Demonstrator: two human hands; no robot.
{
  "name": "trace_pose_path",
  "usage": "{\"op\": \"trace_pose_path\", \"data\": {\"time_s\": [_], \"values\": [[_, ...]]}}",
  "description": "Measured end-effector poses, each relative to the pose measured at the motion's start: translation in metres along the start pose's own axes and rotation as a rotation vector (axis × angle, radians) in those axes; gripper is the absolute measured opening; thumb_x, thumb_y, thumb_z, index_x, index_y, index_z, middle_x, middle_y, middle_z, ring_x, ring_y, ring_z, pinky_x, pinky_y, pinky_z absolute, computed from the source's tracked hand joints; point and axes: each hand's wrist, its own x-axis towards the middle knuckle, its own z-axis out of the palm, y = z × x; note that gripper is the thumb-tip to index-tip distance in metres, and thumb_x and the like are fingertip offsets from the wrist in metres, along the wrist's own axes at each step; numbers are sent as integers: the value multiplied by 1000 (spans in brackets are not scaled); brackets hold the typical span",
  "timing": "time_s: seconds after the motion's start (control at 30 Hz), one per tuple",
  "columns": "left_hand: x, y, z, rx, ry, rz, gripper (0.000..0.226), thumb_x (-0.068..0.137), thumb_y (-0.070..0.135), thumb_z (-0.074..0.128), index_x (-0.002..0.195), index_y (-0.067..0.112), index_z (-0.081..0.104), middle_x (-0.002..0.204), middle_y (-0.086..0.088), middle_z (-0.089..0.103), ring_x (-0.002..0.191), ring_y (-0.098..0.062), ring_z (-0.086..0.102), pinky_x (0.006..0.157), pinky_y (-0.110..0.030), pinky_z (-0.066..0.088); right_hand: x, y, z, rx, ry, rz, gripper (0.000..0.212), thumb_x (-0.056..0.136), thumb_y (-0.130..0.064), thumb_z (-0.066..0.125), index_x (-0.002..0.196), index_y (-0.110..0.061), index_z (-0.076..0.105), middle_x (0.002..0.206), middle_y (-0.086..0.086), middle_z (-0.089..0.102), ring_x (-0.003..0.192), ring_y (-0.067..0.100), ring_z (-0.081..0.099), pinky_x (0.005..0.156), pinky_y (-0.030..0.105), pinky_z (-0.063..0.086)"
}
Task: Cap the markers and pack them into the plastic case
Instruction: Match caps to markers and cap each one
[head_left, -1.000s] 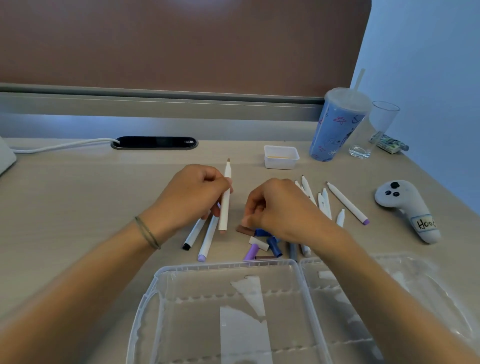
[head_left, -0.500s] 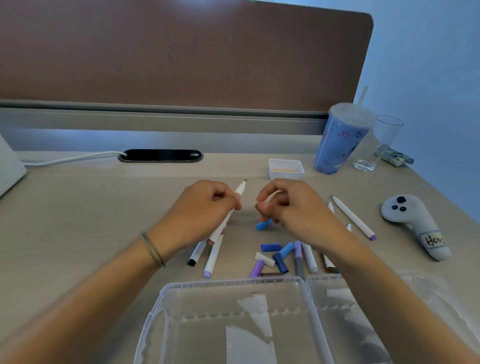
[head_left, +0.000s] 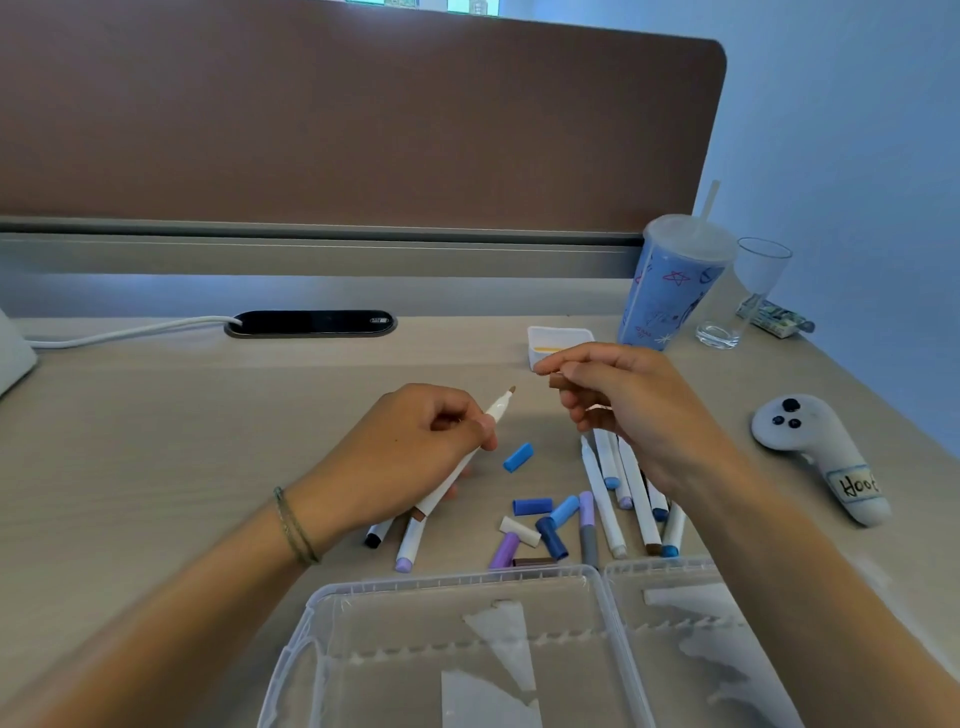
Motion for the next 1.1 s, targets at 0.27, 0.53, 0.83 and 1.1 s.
{"op": "trace_pose_path", "data": {"time_s": [0.27,0.53,0.83,1.1], "values": [[-1,3,2,15,-75,41,26,101,32,53,87,28,75,70,11,61,63,-12,64,61,-17,52,0,2,4,-91,-60,-69,15,98,-18,64,88,-11,72,83,3,79,64,6,62,61,18,55],[0,-3,6,14,-32,50,19,94,37,63,95,27,79,78,6,74,77,-15,69,78,-33,59,-6,3,14,-202,-109,-192,18,97,-14,66,109,-18,79,87,-2,78,82,13,74,75,25,62],[4,-5,6,-31,99,42,18,91,32,68,89,19,80,73,0,75,69,-18,71,70,-32,61,-11,11,46,-227,42,-250,49,85,-3,78,128,-26,70,78,-17,71,81,0,70,78,6,52],[4,-6,3,26,4,-2,19,93,32,67,85,19,79,72,1,76,64,-14,72,69,-28,61,-7,10,39,-242,-73,-160,41,93,-7,69,130,-26,68,85,-6,78,81,8,75,82,16,59]]}}
